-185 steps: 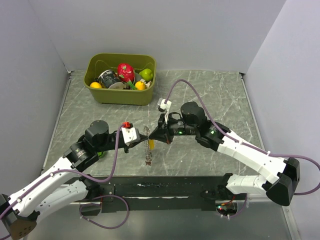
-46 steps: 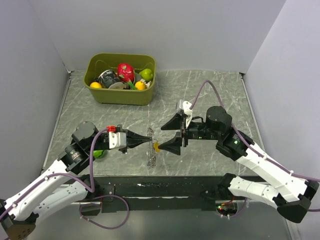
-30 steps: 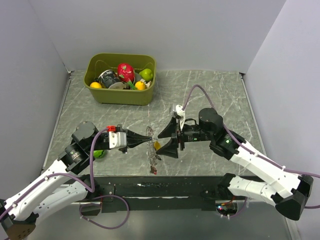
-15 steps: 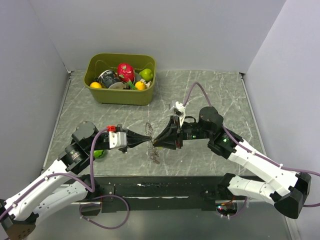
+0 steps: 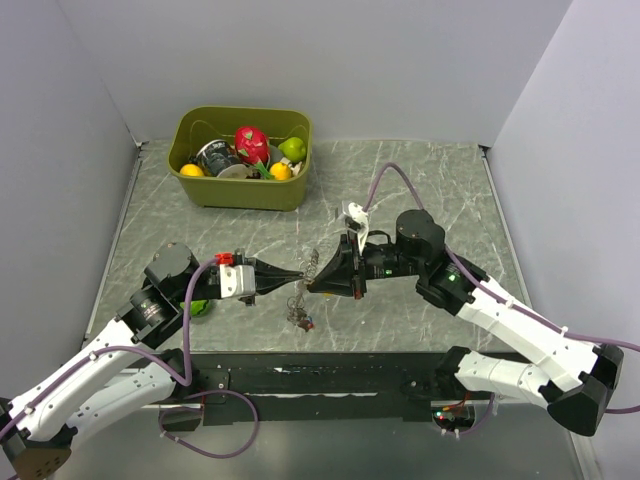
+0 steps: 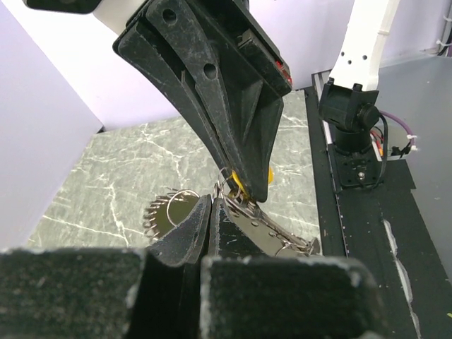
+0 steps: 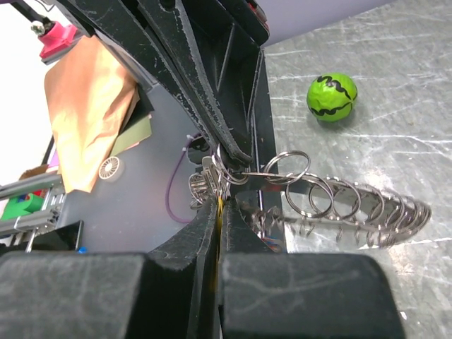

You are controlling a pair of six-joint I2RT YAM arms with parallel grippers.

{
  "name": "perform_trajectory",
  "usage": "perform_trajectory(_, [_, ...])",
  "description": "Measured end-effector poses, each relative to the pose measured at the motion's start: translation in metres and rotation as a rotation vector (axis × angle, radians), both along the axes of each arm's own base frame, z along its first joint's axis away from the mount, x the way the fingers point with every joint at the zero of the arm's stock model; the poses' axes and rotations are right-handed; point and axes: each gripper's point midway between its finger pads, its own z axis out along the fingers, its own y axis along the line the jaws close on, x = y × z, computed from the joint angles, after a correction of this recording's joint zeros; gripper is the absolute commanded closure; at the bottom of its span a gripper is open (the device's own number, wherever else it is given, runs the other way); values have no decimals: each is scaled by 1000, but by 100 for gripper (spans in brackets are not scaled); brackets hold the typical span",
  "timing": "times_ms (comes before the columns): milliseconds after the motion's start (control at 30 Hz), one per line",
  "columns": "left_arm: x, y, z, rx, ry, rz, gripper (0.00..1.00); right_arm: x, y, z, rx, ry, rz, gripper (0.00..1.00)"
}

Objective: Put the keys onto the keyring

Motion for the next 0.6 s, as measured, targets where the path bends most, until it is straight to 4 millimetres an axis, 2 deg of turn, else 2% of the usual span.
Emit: perform_trajectory(600, [8,0,-2,8,-18,43,99,8,-6,1,-48,-31,-59,100])
